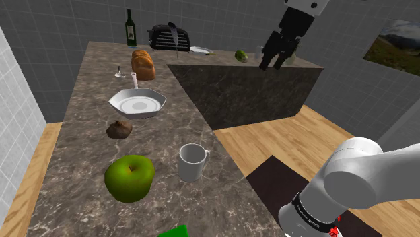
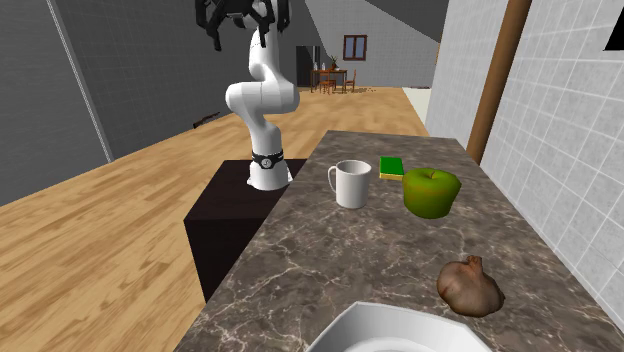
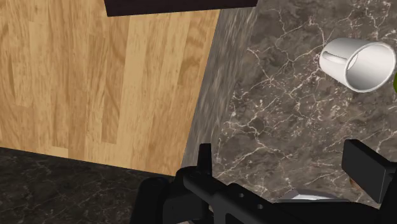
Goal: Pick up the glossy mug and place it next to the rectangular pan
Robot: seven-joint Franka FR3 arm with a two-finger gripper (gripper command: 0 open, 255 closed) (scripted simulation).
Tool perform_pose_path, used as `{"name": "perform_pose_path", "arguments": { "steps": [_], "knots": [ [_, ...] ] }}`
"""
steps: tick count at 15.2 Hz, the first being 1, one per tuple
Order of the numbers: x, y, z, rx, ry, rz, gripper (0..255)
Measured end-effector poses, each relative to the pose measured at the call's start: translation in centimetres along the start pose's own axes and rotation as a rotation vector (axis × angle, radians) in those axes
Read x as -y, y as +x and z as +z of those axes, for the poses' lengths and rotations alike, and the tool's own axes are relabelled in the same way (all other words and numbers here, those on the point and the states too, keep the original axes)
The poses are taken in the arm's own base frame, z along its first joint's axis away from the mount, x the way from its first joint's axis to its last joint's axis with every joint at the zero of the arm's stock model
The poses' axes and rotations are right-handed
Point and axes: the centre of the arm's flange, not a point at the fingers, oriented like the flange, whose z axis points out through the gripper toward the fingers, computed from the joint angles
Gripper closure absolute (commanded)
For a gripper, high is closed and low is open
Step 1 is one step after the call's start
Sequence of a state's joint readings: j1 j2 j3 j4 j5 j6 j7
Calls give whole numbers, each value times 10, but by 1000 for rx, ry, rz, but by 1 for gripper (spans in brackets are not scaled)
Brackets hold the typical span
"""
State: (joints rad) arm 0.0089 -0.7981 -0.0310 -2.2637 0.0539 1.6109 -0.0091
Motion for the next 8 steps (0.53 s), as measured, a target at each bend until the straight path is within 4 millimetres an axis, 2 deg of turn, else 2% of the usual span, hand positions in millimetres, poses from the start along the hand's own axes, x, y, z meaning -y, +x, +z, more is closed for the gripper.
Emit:
{"name": "perform_pose_path", "arguments": {
  "steps": [1, 3, 8],
  "knots": [
    [0, 0, 0, 0, 0, 0, 0],
    [13, 2, 10, 3, -5, 2, 0],
    [64, 1, 52, 14, -28, 10, 0]
  ]
}}
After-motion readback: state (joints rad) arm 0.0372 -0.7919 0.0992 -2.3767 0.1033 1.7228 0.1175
